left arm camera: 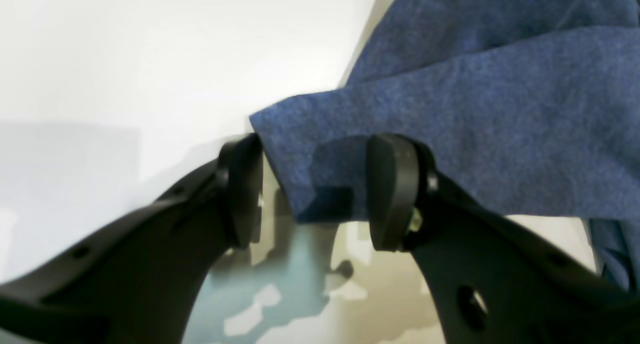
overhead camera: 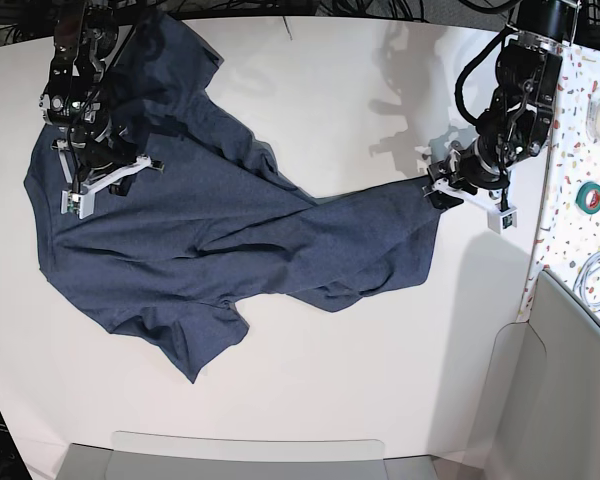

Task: Layout the t-shirt on the table in an organized manner, then fold the t-shirt properly
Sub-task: 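Drag the left gripper's held edge away from the right gripper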

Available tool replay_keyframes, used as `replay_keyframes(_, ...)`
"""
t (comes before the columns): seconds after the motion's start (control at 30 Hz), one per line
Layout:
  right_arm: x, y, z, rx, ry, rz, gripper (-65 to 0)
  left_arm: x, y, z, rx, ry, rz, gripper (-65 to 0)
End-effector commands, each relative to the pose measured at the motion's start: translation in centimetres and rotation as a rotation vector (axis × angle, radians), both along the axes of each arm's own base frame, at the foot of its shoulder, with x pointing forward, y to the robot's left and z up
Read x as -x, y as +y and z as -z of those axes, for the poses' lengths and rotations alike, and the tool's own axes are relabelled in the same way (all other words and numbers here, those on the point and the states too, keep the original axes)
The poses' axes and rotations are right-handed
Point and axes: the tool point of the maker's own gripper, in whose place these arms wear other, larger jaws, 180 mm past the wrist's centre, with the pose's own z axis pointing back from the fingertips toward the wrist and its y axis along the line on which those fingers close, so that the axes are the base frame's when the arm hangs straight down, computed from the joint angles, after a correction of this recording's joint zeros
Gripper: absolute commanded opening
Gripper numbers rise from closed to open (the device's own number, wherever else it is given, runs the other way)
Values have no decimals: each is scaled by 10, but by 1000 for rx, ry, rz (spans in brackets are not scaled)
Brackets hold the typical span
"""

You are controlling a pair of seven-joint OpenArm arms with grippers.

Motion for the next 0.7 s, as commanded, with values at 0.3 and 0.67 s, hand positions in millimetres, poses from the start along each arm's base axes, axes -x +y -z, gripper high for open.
replay_keyframes(0.3,-7,-3,-11,18,-44,-2,-650,-19,3,-25,-12,-101,-7,-650)
replay_keyframes(0.67,2,2,-3,27,-14,-31,-650,-25,-39,-117,29,-369,102,-650)
